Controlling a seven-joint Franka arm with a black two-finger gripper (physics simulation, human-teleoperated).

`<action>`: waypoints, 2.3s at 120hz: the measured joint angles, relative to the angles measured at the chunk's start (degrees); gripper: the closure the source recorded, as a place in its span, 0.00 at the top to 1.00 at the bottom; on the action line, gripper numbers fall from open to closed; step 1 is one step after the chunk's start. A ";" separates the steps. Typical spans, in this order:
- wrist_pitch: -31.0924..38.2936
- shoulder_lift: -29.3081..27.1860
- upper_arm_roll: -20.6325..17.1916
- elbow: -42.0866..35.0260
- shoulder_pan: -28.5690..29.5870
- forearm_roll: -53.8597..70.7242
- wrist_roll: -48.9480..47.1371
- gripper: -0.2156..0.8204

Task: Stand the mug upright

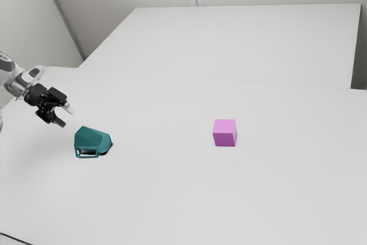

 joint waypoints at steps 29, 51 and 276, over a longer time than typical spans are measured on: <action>0.05 5.19 -0.29 -0.57 0.67 -6.22 8.65 0.79; 0.02 5.47 -1.22 -4.55 0.68 -9.80 13.24 0.79; 39.68 -9.91 -17.84 -17.27 -12.45 36.68 -9.63 0.03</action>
